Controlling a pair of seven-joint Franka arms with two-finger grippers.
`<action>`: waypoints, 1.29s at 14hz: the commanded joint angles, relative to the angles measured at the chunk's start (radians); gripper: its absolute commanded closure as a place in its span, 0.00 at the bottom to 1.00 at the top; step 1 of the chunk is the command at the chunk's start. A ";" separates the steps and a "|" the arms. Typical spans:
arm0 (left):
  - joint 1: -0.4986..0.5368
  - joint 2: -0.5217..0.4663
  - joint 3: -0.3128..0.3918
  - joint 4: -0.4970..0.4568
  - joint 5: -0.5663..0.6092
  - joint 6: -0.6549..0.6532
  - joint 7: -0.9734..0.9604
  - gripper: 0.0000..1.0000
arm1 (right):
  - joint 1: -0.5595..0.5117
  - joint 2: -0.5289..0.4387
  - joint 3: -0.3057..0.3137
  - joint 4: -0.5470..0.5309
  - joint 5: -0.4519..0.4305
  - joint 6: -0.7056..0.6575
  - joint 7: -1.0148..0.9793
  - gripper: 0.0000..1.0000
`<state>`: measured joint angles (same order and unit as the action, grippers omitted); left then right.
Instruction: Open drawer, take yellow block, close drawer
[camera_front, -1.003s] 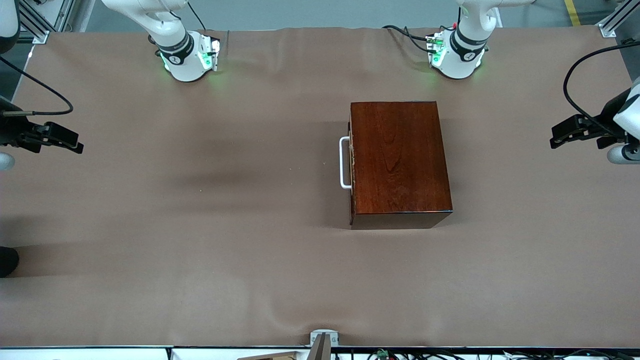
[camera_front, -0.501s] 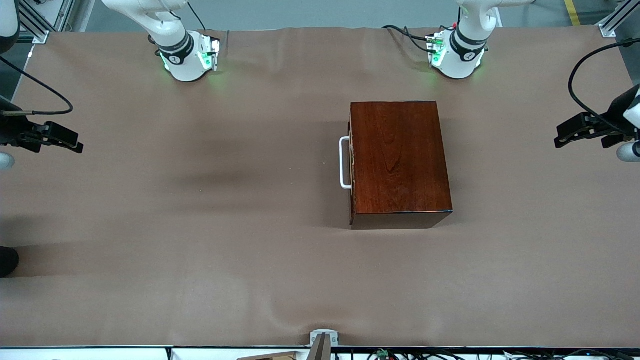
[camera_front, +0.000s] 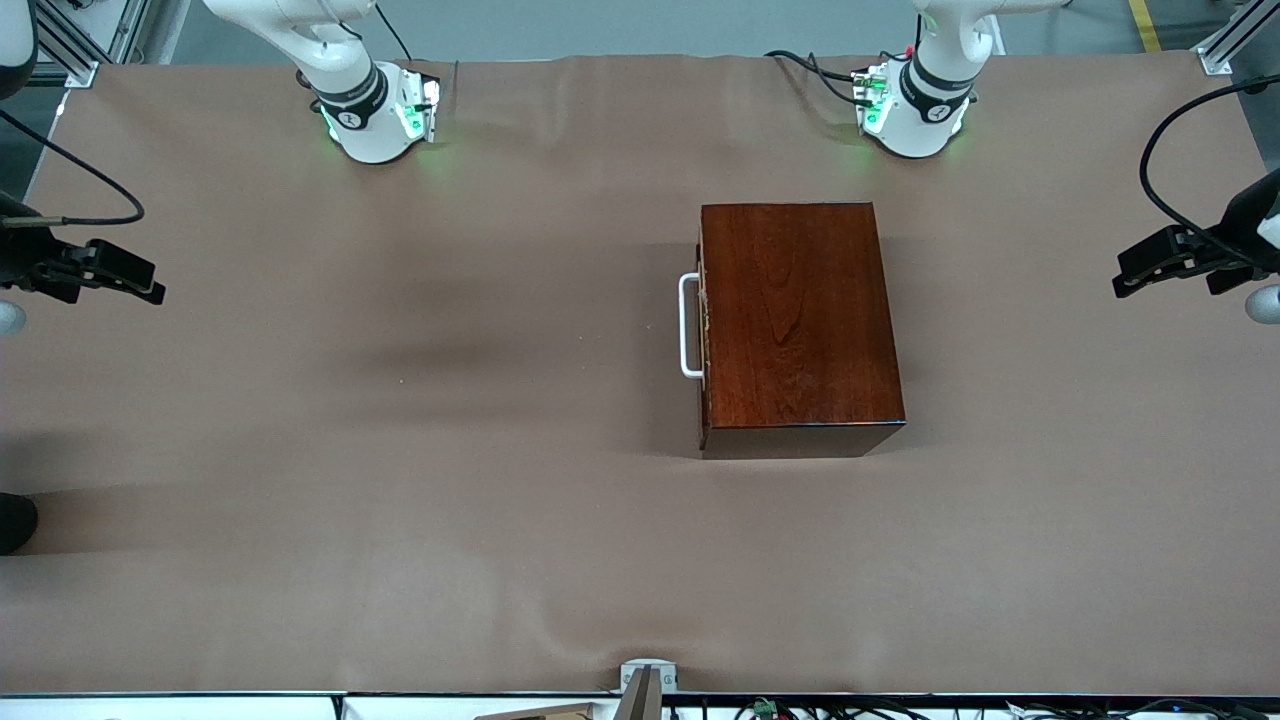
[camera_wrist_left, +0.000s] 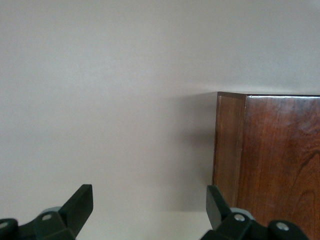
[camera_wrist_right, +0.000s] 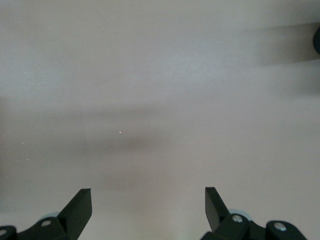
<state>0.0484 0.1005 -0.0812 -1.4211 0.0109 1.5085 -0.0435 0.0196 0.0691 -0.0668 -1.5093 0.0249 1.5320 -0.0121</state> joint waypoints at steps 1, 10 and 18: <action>0.008 -0.010 -0.014 0.013 -0.017 -0.014 -0.013 0.00 | -0.004 -0.029 0.004 -0.015 0.001 -0.007 0.000 0.00; -0.145 0.051 -0.063 0.019 -0.083 -0.008 -0.473 0.00 | 0.002 -0.035 0.004 -0.028 0.001 -0.023 0.004 0.00; -0.331 0.211 -0.063 0.030 -0.075 0.110 -0.776 0.00 | 0.003 -0.029 0.004 -0.031 0.001 -0.021 0.006 0.00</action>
<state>-0.2674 0.2562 -0.1507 -1.4173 -0.0610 1.5942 -0.7927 0.0224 0.0592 -0.0649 -1.5182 0.0246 1.5119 -0.0119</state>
